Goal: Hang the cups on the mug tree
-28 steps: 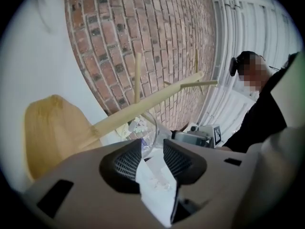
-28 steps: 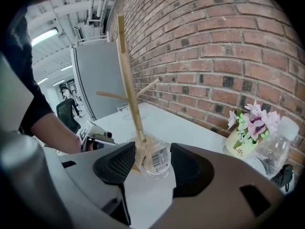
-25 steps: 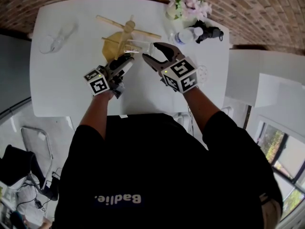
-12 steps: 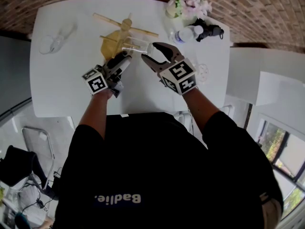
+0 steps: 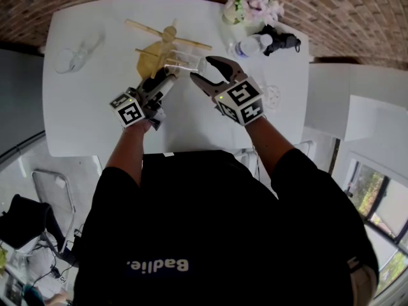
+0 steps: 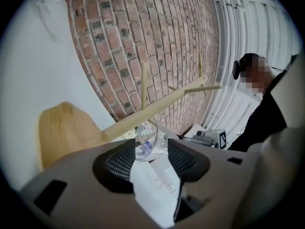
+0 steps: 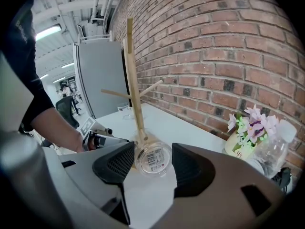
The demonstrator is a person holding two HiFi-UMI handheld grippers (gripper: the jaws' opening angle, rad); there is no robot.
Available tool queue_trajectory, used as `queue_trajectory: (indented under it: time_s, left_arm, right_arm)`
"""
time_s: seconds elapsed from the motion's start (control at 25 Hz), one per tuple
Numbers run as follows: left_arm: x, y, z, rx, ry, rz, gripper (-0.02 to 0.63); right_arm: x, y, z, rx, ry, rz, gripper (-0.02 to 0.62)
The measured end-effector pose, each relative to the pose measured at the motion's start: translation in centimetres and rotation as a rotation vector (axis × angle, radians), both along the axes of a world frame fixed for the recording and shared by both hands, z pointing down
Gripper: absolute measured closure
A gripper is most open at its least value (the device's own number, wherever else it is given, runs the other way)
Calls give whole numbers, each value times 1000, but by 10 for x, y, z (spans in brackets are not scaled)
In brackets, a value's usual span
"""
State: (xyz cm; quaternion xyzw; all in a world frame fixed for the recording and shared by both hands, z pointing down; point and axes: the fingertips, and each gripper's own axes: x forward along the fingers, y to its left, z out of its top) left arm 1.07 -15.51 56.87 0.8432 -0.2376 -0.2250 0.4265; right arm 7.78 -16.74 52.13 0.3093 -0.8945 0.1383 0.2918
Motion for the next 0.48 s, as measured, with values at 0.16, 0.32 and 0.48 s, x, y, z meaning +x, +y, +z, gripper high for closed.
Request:
queue_trajectory:
  time_s: [0.16, 0.32, 0.48]
  left_arm:
    - [1, 2, 0, 5, -23, 3, 399]
    - [-1, 2, -2, 10, -29, -4, 391]
    - [-4, 3, -3, 10, -39, -8, 383]
  right_arm:
    - [3, 3, -1, -20, 31, -12, 327]
    - [3, 0, -2, -1, 5, -8, 322]
    - [5, 4, -4, -20, 20, -12, 322]
